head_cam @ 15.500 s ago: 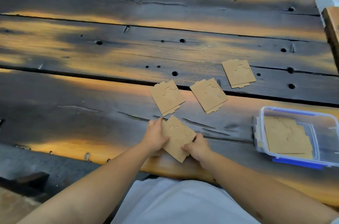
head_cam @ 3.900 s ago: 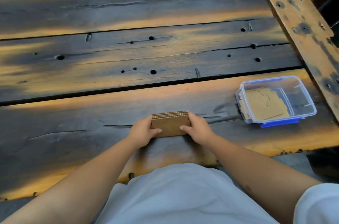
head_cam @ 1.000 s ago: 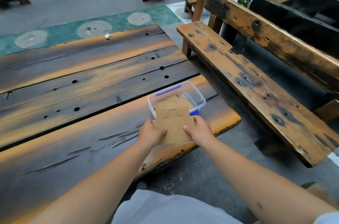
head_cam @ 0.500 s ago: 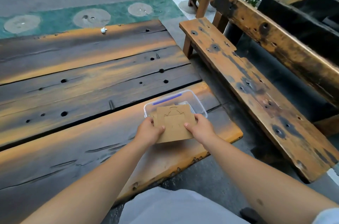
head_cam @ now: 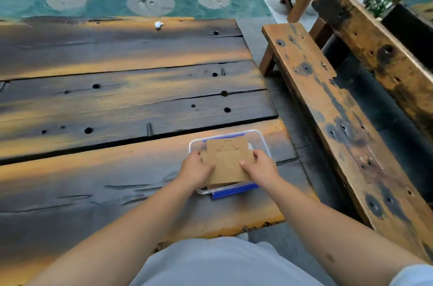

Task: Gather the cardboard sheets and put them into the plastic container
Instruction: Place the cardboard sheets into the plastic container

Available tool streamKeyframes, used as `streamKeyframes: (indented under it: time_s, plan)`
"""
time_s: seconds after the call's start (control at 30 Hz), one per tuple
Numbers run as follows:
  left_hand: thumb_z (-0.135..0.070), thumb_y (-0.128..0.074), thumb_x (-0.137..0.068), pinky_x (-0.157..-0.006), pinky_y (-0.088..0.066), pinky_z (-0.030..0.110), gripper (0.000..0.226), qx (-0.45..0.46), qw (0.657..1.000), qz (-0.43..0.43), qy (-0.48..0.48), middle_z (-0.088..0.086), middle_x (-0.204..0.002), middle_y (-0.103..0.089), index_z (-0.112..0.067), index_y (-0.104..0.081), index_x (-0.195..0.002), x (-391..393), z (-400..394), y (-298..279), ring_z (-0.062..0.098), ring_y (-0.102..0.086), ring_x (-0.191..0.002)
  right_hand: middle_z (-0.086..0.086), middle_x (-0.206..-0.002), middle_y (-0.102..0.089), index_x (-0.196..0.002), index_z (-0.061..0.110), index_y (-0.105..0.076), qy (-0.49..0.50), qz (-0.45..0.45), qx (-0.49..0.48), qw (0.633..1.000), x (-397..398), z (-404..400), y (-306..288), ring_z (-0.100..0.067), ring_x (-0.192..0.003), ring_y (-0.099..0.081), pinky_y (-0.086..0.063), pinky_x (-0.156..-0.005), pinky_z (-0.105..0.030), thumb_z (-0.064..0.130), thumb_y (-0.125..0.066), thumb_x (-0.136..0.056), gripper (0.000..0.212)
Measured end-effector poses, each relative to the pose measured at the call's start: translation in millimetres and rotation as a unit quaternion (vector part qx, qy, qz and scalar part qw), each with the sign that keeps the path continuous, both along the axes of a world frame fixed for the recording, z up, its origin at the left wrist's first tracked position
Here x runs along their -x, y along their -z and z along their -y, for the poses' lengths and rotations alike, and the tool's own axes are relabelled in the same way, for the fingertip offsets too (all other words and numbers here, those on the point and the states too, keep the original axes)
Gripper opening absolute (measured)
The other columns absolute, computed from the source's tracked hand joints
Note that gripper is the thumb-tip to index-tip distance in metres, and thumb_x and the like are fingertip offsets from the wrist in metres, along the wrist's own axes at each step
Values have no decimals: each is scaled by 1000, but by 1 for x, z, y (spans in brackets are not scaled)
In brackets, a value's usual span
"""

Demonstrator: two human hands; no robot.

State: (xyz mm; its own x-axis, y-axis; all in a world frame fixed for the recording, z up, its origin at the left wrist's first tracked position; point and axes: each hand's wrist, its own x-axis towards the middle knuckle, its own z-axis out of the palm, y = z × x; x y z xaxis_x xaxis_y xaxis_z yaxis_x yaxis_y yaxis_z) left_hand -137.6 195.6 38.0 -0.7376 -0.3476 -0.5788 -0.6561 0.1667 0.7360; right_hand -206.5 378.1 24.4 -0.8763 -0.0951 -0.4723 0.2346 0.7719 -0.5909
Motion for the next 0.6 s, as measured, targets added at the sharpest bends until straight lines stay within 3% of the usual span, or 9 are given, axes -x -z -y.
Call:
streamKeyframes:
  time_s: [0.17,0.33,0.47,0.6]
  plan:
    - [-21,-65,-87,-96,-51,41,49,2,999,38,-34,7,-121,-66,-20,-46,-133,5,-20,8,28,-63,-108,-3,-115,-69,-118,22,-57,-56,16,-22,998,21,-3,16,-20,-99,-63,-52,-87,-37,34,-69,-88,34]
    - [-19,-68,-83,-84,-45,28,56,100,993,55,-5,6,-124,-63,-20,-42,-132,11,-35,15,27,-61,-109,-5,-117,-67,-119,21,-49,-84,41,-20,995,34,-1,30,-25,-105,-64,-54,-90,-43,33,-70,-88,39]
    - [-13,-66,-83,-83,-42,26,62,137,989,52,25,9,-124,-62,-19,-38,-138,14,-43,24,29,-60,-109,-8,-117,-67,-122,18,-47,-109,55,-40,992,42,-2,40,-29,-106,-63,-53,-91,-43,31,-68,-88,42]
    - [-12,-61,-85,-80,-46,31,47,198,976,82,39,13,-118,-63,-13,-43,-129,19,-47,32,31,-60,-106,-9,-115,-67,-118,17,-47,-126,56,-60,989,47,-1,51,-31,-106,-62,-52,-88,-42,35,-68,-87,41]
